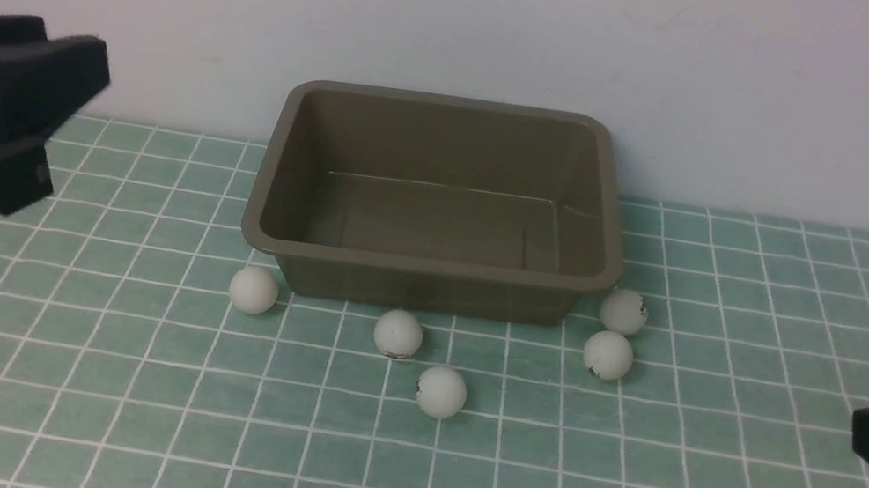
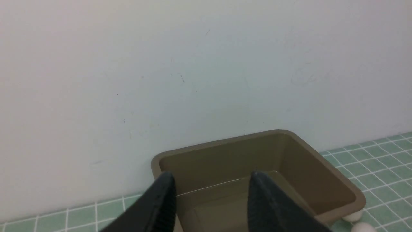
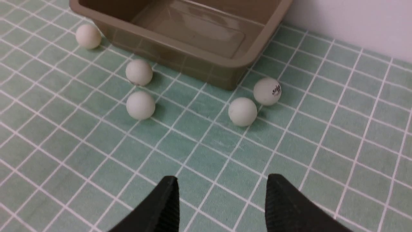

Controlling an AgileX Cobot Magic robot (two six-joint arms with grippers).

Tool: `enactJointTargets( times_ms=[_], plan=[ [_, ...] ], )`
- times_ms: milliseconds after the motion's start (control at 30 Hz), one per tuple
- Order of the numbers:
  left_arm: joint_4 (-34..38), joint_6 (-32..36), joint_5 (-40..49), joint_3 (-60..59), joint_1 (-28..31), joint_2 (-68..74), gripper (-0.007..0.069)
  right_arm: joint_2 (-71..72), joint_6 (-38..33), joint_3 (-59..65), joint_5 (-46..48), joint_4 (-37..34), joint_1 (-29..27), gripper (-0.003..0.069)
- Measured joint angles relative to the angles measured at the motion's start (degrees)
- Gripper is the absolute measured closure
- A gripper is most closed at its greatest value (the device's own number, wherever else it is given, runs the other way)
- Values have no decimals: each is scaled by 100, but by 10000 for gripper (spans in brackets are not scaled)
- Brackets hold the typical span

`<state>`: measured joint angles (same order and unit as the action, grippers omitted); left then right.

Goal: Put the table tennis balls in the box on the green coffee tablecloth.
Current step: 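Reach for and grasp a ping pong ball on the table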

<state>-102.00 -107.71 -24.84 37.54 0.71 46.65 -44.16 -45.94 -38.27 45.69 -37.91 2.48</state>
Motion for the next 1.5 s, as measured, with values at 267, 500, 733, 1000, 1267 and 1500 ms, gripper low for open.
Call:
enactJointTargets(
  times_ms=[267, 500, 733, 1000, 1267, 1500],
  plan=[
    [-38, -164, -3180, 5, 0, 4, 335, -5, -101, -6, -53, -87, 0, 320],
    [-38, -190, -2904, 17, 0, 4, 335, -5, -137, -6, -53, -99, 0, 320],
    [-38, -195, -1229, 17, 0, 4, 335, -5, -141, -6, -53, -104, 0, 320],
    [27, 458, 1630, 17, 0, 4, 335, -5, -141, -6, -53, -104, 0, 320],
    [179, 1636, 3452, 17, 0, 4, 335, -5, -141, -6, -53, -104, 0, 320],
    [253, 2520, 4001, 17, 0, 4, 335, -5, -141, -6, -53, -104, 0, 320]
  ],
)
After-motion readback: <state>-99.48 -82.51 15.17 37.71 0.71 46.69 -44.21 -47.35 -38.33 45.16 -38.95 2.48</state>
